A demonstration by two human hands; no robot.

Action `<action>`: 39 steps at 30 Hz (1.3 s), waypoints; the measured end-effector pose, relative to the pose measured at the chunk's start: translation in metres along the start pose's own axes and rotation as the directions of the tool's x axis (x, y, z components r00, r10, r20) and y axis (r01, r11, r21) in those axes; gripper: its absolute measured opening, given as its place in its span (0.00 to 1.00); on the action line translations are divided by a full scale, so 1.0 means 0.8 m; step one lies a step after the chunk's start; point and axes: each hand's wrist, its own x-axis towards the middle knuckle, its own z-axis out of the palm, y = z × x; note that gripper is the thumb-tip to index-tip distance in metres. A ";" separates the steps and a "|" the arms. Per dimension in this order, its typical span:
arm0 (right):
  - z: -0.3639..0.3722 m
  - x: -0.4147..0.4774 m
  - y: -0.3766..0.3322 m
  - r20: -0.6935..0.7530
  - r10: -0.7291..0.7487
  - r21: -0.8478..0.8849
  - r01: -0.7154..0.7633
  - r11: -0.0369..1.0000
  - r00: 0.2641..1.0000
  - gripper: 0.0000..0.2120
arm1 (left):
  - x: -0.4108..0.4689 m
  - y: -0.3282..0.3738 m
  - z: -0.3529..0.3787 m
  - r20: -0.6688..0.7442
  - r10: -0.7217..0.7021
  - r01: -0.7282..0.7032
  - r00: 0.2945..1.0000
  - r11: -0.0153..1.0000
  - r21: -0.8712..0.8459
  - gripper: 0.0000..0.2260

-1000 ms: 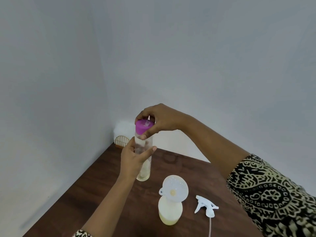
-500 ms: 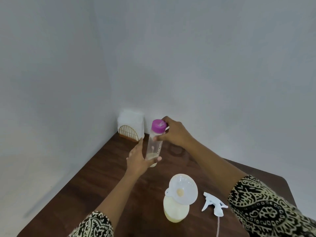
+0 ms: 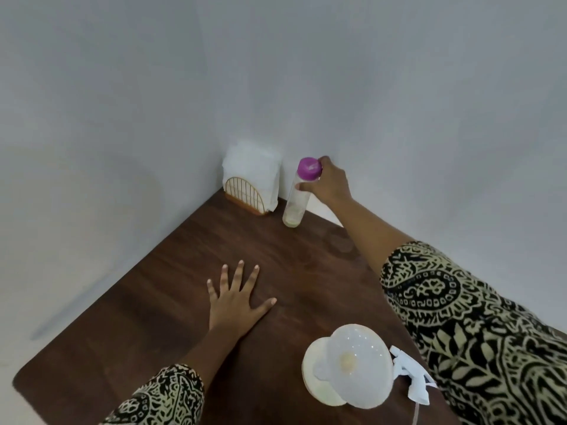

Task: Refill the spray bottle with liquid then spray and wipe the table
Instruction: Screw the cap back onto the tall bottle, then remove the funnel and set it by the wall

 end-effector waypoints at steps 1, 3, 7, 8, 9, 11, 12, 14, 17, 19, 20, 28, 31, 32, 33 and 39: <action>0.003 0.009 -0.001 0.001 -0.004 0.002 0.004 1.000 1.000 0.30 | 0.001 0.000 0.001 -0.009 -0.001 0.001 1.000 1.000 -0.002 0.39; 0.008 0.024 -0.004 -0.006 -0.011 0.003 0.011 1.000 1.000 0.30 | 0.001 -0.002 0.003 -0.012 -0.004 0.004 1.000 1.000 0.007 0.40; 0.014 0.042 0.000 -0.025 -0.037 0.015 0.037 0.999 0.999 0.30 | 0.003 -0.001 0.007 -0.037 -0.006 0.007 0.999 1.000 0.020 0.39; 0.015 0.045 0.001 -0.030 -0.042 0.009 0.043 0.999 0.999 0.30 | 0.004 -0.001 0.008 -0.036 -0.007 0.008 0.999 1.000 0.020 0.39; 0.016 0.047 0.001 -0.034 -0.050 -0.003 0.050 0.999 0.998 0.30 | 0.004 -0.002 0.008 -0.037 -0.006 0.007 0.999 1.000 0.018 0.39; 0.017 0.049 0.001 -0.033 -0.062 -0.042 0.060 0.997 0.998 0.30 | 0.003 -0.002 0.009 -0.050 0.000 0.000 0.999 1.000 0.005 0.39; 0.017 0.050 0.000 -0.026 -0.065 -0.063 0.063 0.996 0.998 0.30 | 0.003 -0.002 0.010 -0.058 0.002 -0.002 0.998 1.000 -0.005 0.39; 0.016 0.050 -0.003 0.003 -0.069 -0.110 0.069 0.992 0.998 0.33 | 0.003 -0.002 0.011 -0.065 0.004 -0.005 0.998 1.000 -0.016 0.39; 0.008 0.035 -0.009 0.068 -0.072 -0.189 0.084 0.978 0.995 0.41 | 0.002 -0.002 0.010 -0.044 0.006 -0.005 0.999 1.000 0.003 0.40; -0.006 0.009 -0.016 0.076 -0.064 -0.247 0.081 0.966 0.995 0.43 | 0.000 0.000 0.007 -0.036 0.004 -0.004 0.999 1.000 -0.008 0.41; -0.017 -0.010 -0.020 0.092 -0.089 -0.268 0.111 0.957 0.992 0.39 | -0.001 0.001 0.006 -0.033 0.005 -0.006 0.999 1.000 -0.024 0.41; -0.121 -0.235 -0.054 0.893 -0.296 0.112 0.471 0.875 0.338 0.16 | -0.029 -0.001 -0.013 -0.177 0.172 -0.235 0.969 0.860 -0.454 0.39; -0.117 -0.266 -0.041 0.893 -0.326 0.095 0.577 0.811 0.311 0.18 | -0.077 0.020 -0.021 -0.295 0.337 -0.448 0.894 0.657 -0.607 0.37; -0.113 -0.271 -0.037 0.885 -0.329 0.085 0.581 0.810 0.329 0.17 | -0.094 0.029 -0.019 -0.303 0.391 -0.491 0.869 0.605 -0.627 0.38; -0.111 -0.276 -0.035 0.876 -0.330 0.074 0.577 0.813 0.352 0.17 | -0.112 0.039 -0.019 -0.299 0.427 -0.509 0.853 0.558 -0.656 0.39; -0.100 -0.285 -0.030 0.837 -0.273 -0.024 0.530 0.847 0.474 0.11 | -0.157 0.101 -0.029 -0.136 0.411 -0.334 0.901 0.460 -0.823 0.40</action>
